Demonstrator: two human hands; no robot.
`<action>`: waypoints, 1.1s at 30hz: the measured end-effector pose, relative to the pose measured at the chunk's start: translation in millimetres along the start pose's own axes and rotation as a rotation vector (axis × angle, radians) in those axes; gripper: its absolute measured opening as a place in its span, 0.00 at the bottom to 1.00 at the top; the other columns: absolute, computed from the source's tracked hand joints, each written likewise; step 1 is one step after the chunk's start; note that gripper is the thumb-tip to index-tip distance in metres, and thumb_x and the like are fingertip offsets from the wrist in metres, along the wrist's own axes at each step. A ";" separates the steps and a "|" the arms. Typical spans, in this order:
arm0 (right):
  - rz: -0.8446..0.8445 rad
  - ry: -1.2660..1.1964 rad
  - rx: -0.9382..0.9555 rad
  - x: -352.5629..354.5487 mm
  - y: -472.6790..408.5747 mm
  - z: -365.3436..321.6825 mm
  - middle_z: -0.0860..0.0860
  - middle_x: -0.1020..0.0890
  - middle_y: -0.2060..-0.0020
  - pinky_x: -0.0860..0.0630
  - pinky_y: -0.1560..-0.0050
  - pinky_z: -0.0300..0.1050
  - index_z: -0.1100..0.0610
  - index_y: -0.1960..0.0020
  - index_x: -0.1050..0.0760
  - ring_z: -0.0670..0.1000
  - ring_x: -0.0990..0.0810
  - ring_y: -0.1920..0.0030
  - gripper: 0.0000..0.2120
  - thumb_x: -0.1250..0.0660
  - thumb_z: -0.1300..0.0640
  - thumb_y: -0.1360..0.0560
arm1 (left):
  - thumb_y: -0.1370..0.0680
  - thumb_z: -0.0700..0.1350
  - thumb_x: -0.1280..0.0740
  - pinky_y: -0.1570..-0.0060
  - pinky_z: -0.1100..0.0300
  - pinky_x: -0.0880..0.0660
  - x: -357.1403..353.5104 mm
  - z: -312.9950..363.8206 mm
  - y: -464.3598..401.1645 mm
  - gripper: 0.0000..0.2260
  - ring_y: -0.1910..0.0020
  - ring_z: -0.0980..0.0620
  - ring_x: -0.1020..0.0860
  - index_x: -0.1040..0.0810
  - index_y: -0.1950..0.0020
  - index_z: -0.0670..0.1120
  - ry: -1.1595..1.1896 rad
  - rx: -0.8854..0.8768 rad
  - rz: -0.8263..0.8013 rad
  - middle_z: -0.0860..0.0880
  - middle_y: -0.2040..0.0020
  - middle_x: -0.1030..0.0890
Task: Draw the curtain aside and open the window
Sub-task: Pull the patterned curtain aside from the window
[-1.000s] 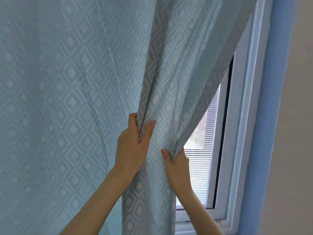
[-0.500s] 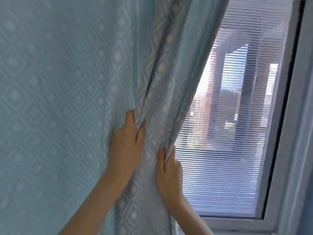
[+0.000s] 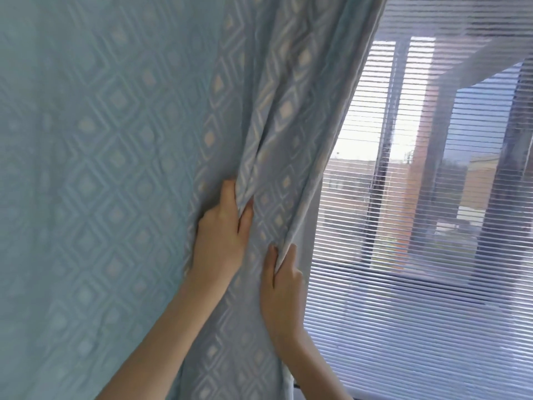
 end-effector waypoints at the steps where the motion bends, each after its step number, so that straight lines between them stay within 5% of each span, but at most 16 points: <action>1: 0.001 -0.022 -0.001 -5.8 -2.5 1.4 0.47 0.28 0.78 0.35 0.83 0.42 0.47 0.52 0.38 0.48 0.28 0.80 0.16 0.54 0.36 0.23 | 0.20 0.44 0.37 0.67 0.56 0.35 -1.4 -4.4 -1.9 0.09 0.64 0.37 0.20 0.34 0.43 0.47 0.006 -0.005 0.002 0.39 0.60 0.18; 4: 0.013 -0.086 0.018 -24.7 -8.9 6.0 0.46 0.29 0.78 0.37 0.81 0.42 0.52 0.49 0.35 0.46 0.32 0.81 0.22 0.55 0.35 0.24 | 0.21 0.43 0.37 0.68 0.56 0.36 -4.7 -17.7 -5.3 0.08 0.65 0.37 0.20 0.34 0.45 0.46 0.010 -0.021 0.021 0.39 0.61 0.18; 11: 0.025 -0.133 0.009 -60.3 -13.2 1.8 0.46 0.27 0.76 0.38 0.80 0.35 0.47 0.51 0.37 0.47 0.25 0.75 0.17 0.54 0.36 0.23 | 0.20 0.44 0.38 0.66 0.57 0.32 -3.1 -49.7 -11.5 0.09 0.62 0.39 0.19 0.30 0.43 0.40 0.030 -0.026 0.023 0.40 0.58 0.18; 18: -0.005 -0.143 -0.053 -97.4 -13.2 -8.6 0.48 0.21 0.71 0.24 0.74 0.53 0.50 0.41 0.35 0.48 0.23 0.74 0.26 0.55 0.32 0.25 | 0.20 0.50 0.41 0.67 0.68 0.34 8.1 -88.3 -20.6 0.10 0.65 0.52 0.23 0.31 0.45 0.44 0.113 -0.023 -0.008 0.48 0.61 0.20; 22: 0.065 -0.098 -0.084 -122.3 -13.0 -20.3 0.48 0.21 0.70 0.25 0.72 0.52 0.47 0.45 0.37 0.51 0.22 0.72 0.21 0.55 0.33 0.24 | 0.20 0.47 0.40 0.63 0.75 0.32 18.4 -113.7 -29.1 0.11 0.60 0.54 0.23 0.30 0.43 0.41 0.189 -0.040 -0.056 0.45 0.57 0.18; 33: 0.199 0.035 -0.059 -187.8 -3.4 -69.4 0.48 0.25 0.74 0.25 0.72 0.51 0.43 0.52 0.42 0.54 0.24 0.74 0.17 0.58 0.31 0.25 | 0.19 0.45 0.39 0.61 0.65 0.27 55.6 -182.2 -48.3 0.10 0.62 0.54 0.22 0.29 0.42 0.40 0.275 -0.082 -0.100 0.44 0.55 0.18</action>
Point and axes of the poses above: each hand's wrist, its own y-axis away from the middle knuckle, its own x-axis out of the back of the hand, z = x × y, the point moved 4 cm from there along -y, towards the middle knuckle
